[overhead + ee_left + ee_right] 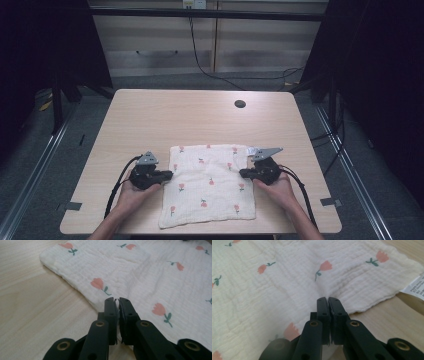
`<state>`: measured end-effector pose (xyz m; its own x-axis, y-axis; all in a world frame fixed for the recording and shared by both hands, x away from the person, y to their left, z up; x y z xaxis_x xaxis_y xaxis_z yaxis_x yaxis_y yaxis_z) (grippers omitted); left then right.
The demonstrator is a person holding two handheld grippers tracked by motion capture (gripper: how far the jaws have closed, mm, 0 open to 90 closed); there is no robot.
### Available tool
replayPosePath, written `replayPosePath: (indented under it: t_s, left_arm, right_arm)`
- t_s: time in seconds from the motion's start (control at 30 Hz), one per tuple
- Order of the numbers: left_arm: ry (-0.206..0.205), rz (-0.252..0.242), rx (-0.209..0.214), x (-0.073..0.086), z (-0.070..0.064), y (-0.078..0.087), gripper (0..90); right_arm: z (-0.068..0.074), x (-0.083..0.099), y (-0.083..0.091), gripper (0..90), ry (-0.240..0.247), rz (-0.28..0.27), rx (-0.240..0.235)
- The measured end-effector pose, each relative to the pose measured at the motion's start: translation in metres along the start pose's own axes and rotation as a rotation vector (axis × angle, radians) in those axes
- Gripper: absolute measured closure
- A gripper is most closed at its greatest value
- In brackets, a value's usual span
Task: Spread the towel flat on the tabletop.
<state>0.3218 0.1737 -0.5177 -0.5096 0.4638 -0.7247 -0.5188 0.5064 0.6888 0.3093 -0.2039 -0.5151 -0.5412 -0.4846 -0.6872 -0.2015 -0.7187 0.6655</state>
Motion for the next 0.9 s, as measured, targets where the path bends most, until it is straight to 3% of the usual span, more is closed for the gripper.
replayPosePath:
  t_s: [0.07, 0.13, 0.23, 0.33, 0.43, 0.63, 0.77, 0.9]
  left_arm:
    - [-0.011, 0.003, 0.009, 0.002, -0.002, 0.003, 85.3]
    - [0.026, 0.020, 0.049, 0.005, -0.004, 0.006, 85.3]
    - [0.025, 0.019, 0.061, 0.008, -0.004, 0.009, 84.6]
    - [0.010, 0.014, 0.081, 0.006, -0.006, 0.008, 75.0]
    - [-0.004, 0.014, 0.077, 0.005, -0.006, 0.008, 69.9]
    - [0.002, 0.009, 0.048, 0.002, 0.001, 0.004, 69.7]
    - [-0.001, 0.006, 0.043, 0.000, 0.001, 0.002, 68.2]
    - [0.007, 0.007, 0.049, 0.000, 0.001, 0.002, 65.7]
  right_arm:
    - [0.003, 0.003, 0.001, 87.7, -0.002, -0.005, -0.009]
    - [0.008, 0.005, 0.002, 87.2, -0.001, 0.004, -0.021]
    - [0.013, 0.005, 0.004, 83.0, -0.008, 0.032, -0.026]
    - [0.010, 0.003, 0.006, 73.9, -0.016, 0.029, -0.019]
    - [-0.004, -0.004, 0.014, 72.8, -0.046, -0.022, 0.012]
    - [-0.041, -0.028, 0.022, 71.4, -0.076, -0.099, 0.070]
    - [-0.060, -0.039, 0.014, 71.5, -0.100, -0.101, 0.084]
    - [-0.070, -0.042, 0.004, 71.4, -0.107, -0.088, 0.094]
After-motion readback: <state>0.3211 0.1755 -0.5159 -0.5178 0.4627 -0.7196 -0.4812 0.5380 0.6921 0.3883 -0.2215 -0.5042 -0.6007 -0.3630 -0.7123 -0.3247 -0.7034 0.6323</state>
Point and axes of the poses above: each handheld gripper's, and its own axes: y roughly backward along the jaws, x roughly out of its underside, z roughly to its left, the point moved 2 cm from there along -y, roughly forward along the jaws, and after that the axes turned 14 degrees about -x, right-handed, at the moved point
